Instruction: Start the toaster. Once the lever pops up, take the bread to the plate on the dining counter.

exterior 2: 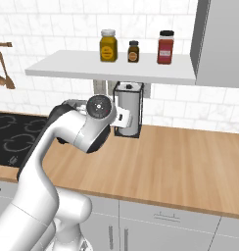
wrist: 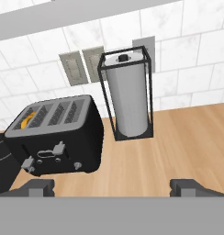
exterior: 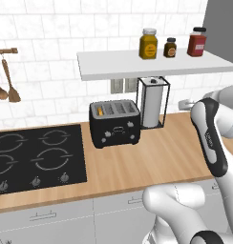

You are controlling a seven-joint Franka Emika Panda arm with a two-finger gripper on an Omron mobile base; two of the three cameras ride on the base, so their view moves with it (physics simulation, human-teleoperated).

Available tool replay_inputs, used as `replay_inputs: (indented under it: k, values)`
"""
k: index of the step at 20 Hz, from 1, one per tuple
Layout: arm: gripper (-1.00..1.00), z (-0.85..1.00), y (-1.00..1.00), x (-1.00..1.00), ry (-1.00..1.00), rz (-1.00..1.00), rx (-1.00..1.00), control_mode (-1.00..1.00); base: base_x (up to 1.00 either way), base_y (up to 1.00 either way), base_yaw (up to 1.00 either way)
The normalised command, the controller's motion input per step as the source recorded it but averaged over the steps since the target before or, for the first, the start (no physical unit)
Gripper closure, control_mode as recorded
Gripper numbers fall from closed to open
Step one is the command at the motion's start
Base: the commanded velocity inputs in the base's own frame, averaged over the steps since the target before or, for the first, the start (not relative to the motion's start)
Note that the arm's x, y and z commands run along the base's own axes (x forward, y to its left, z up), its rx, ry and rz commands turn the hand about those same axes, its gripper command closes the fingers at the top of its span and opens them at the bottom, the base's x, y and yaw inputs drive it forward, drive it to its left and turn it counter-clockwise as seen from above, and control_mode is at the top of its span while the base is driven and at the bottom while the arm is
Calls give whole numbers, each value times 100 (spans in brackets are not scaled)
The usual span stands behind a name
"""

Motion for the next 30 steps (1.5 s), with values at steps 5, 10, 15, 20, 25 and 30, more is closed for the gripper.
replay_inputs:
  k: [5, 10, 15, 20, 25, 30]
  values:
    - [-100, 0, 0, 0, 0, 0, 0, -100, 0, 0, 0]
    - [-100, 0, 0, 0, 0, 0, 0, -100, 0, 0, 0]
    - [-100, 0, 0, 0, 0, 0, 0, -100, 0, 0, 0]
    - [-100, 0, 0, 0, 0, 0, 0, -100, 0, 0, 0]
    - [-100, 0, 0, 0, 0, 0, 0, -100, 0, 0, 0]
    - [-100, 0, 0, 0, 0, 0, 0, -100, 0, 0, 0]
